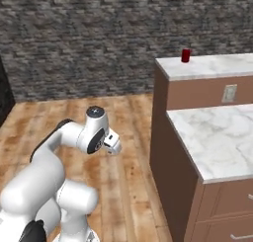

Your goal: Four empty soda cans are scattered around the kitchen. Gather all the cans and cluster them next to the stove for recycling.

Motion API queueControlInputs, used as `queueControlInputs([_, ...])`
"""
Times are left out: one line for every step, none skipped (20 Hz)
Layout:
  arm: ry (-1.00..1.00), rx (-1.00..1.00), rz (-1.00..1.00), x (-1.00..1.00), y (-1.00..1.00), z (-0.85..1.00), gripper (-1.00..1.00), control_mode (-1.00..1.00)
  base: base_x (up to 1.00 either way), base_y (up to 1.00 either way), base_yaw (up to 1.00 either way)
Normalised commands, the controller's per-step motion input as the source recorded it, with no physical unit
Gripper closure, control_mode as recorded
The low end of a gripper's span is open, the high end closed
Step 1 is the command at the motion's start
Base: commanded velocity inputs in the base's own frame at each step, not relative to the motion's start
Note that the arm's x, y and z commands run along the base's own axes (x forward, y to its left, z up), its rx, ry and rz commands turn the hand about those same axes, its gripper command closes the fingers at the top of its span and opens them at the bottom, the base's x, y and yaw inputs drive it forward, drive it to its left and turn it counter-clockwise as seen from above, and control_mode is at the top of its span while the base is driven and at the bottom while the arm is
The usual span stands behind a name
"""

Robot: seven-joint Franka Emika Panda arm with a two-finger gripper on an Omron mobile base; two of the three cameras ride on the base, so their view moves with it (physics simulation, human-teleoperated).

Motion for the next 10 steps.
queueControlInputs([0.00, 0.00, 0.00, 0.00, 0.00, 0.00, -1.00, 1.00, 0.48, 0.66, -0.45])
queueControlInputs([0.00, 0.00, 0.00, 0.00, 0.00, 0.00, -1.00, 1.00, 0.51, 0.66, -0.45])
queueControlInputs([0.00, 0.00, 0.00, 0.00, 0.00, 0.00, -1.00, 1.00, 0.51, 0.64, -0.45])
queueControlInputs([0.00, 0.00, 0.00, 0.00, 0.00, 0.00, -1.00, 1.00, 0.53, 0.64, -0.45])
queueControlInputs([0.00, 0.00, 0.00, 0.00, 0.00, 0.00, -1.00, 1.00, 0.54, 0.67, -0.44])
queueControlInputs([0.00, 0.00, 0.00, 0.00, 0.00, 0.00, -1.00, 1.00, 0.58, 0.69, -0.43])
queueControlInputs([0.00, 0.00, 0.00, 0.00, 0.00, 0.00, -1.00, 1.00, 0.56, 0.68, -0.42])
queueControlInputs([0.00, 0.00, 0.00, 0.00, 0.00, 0.00, -1.00, 1.00, 0.56, 0.69, -0.41])
queueControlInputs([0.00, 0.00, 0.00, 0.00, 0.00, 0.00, -1.00, 1.00, 0.56, 0.71, -0.40])
queueControlInputs([0.00, 0.00, 0.00, 0.00, 0.00, 0.00, -1.00, 1.00, 0.61, 0.72, -0.40])
